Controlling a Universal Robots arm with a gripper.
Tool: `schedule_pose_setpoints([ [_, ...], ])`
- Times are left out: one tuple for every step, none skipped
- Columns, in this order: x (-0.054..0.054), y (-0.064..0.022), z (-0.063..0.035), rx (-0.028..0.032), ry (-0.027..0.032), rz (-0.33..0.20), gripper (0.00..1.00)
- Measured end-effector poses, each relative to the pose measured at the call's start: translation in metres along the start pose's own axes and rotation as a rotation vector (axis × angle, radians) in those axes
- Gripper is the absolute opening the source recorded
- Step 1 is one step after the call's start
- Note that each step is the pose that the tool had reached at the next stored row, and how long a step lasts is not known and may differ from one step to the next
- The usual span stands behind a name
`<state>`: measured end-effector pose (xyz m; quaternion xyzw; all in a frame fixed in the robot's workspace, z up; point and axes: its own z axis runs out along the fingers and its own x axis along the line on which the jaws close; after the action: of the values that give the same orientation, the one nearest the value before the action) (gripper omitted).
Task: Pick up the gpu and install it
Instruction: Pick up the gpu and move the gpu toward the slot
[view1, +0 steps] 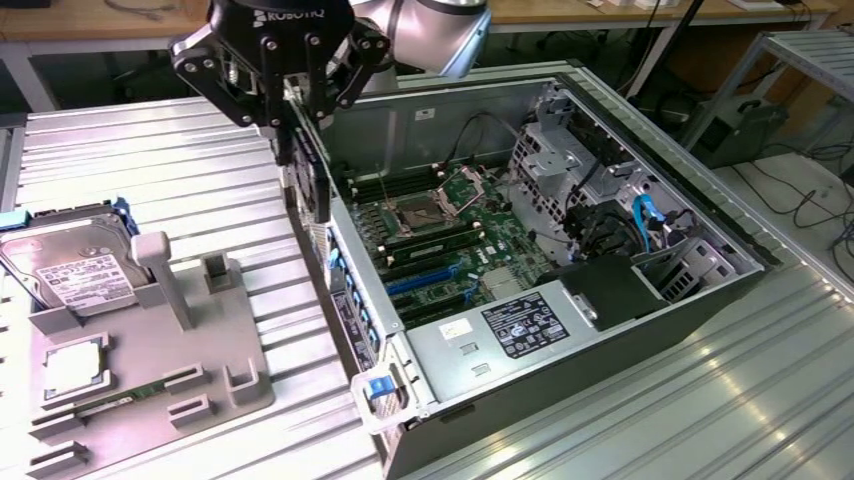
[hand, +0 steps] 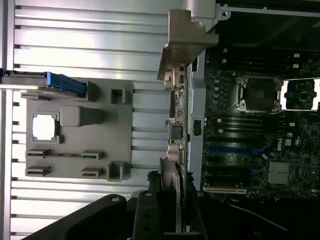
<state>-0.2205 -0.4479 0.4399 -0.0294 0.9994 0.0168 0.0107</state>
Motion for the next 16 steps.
schedule_pose_setpoints([
  [-0.003,-0.0002,0.0001,-0.0001,0.0002,-0.006,0.28],
  [-0.006,-0.0004,0.0002,-0.0002,0.0004,-0.009,0.28],
  [-0.008,-0.0005,0.0003,-0.0002,0.0004,-0.010,0.28],
  [-0.011,-0.0007,0.0003,-0.0002,0.0006,-0.013,0.28],
  [-0.014,-0.0009,0.0004,-0.0003,0.0007,-0.016,0.28],
  [-0.016,-0.0010,0.0004,-0.0005,0.0007,-0.020,0.28],
  [-0.018,-0.0011,0.0005,-0.0008,0.0009,-0.026,0.28],
  [-0.019,-0.0012,0.0005,-0.0010,0.0012,-0.035,0.28],
  [-0.021,-0.0013,0.0006,-0.0013,0.0015,-0.045,0.28],
  [-0.022,-0.0013,0.0007,-0.0015,0.0016,-0.052,0.28],
  [-0.023,-0.0014,0.0006,-0.0015,0.0018,-0.053,0.28],
  [-0.023,-0.0014,0.0006,-0.0016,0.0018,-0.053,0.28],
  [-0.023,-0.0014,0.0006,-0.0016,0.0018,-0.053,0.28],
  [-0.023,-0.0014,0.0007,-0.0016,0.0017,-0.053,0.28],
  [-0.023,-0.0014,0.0006,-0.0015,0.0018,-0.053,0.28],
  [-0.023,-0.0014,0.0006,-0.0015,0.0018,-0.053,0.28],
])
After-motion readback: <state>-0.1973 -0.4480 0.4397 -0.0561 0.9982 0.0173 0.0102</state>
